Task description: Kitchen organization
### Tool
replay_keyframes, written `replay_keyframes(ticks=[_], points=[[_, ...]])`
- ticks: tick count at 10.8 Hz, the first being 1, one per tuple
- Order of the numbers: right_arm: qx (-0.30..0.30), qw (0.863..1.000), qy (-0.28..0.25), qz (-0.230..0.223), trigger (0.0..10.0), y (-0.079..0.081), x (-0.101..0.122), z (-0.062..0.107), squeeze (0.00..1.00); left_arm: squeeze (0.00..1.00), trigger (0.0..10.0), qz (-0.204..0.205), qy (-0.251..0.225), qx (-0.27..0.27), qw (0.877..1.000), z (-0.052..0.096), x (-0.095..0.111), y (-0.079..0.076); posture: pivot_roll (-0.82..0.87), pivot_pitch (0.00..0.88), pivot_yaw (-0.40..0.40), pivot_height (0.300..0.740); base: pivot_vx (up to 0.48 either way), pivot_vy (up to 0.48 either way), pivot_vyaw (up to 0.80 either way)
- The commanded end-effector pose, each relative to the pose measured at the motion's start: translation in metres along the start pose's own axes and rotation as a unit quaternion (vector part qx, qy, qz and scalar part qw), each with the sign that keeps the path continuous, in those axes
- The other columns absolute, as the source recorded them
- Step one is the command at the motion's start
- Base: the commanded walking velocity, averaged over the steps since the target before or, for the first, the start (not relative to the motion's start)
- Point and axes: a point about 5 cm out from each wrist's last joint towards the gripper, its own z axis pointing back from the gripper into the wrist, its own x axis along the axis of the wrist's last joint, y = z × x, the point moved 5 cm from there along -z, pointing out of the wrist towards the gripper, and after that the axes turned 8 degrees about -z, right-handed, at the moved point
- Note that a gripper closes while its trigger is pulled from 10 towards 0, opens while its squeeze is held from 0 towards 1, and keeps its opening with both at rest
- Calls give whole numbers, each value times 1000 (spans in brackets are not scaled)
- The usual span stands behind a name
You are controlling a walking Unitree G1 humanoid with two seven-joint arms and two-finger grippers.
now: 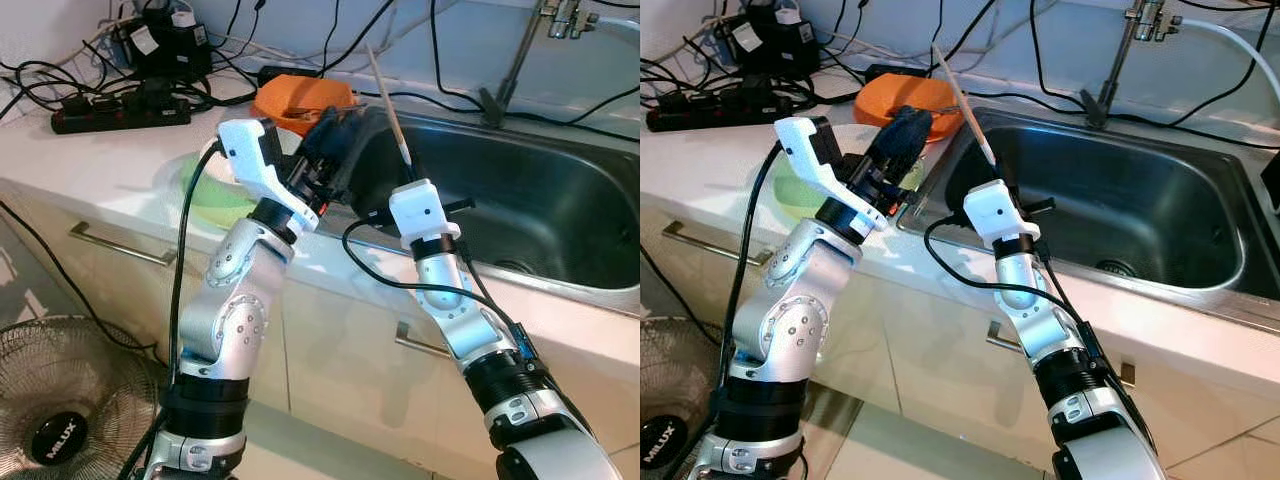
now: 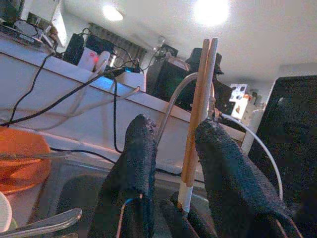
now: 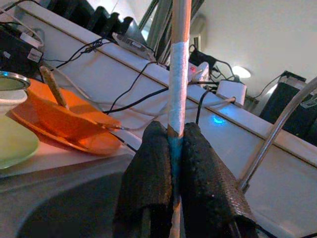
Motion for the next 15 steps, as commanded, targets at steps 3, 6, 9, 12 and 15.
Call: replay_keyframes(ticks=[3, 6, 9, 12, 15], points=[[-31, 998, 31, -35, 0, -13, -9, -4, 0, 1000, 10000, -11, 10, 2, 1000, 0, -4, 0, 214, 36, 6, 740, 0, 0, 0], [-77, 990, 97, -70, 392, -44, -28, -18, 0, 0, 10000, -72, 59, 6, 996, 10, -27, 5, 213, 33, 1, 740, 0, 0, 0], [-129, 965, 195, -120, 10000, -80, -56, -28, 0, 0, 10000, -105, 138, -29, 984, 23, -60, -2, 221, 32, -3, 740, 0, 0, 0], [-104, 939, 292, -147, 10000, -80, -78, -27, 0, 0, 10000, -120, 208, -70, 968, 36, -87, -10, 219, 33, -7, 740, 0, 0, 0], [-73, 910, 362, -188, 10000, -59, -97, -12, 0, 0, 10000, -120, 241, -87, 959, 45, -97, -15, 233, 39, -18, 740, 0, 0, 0]])
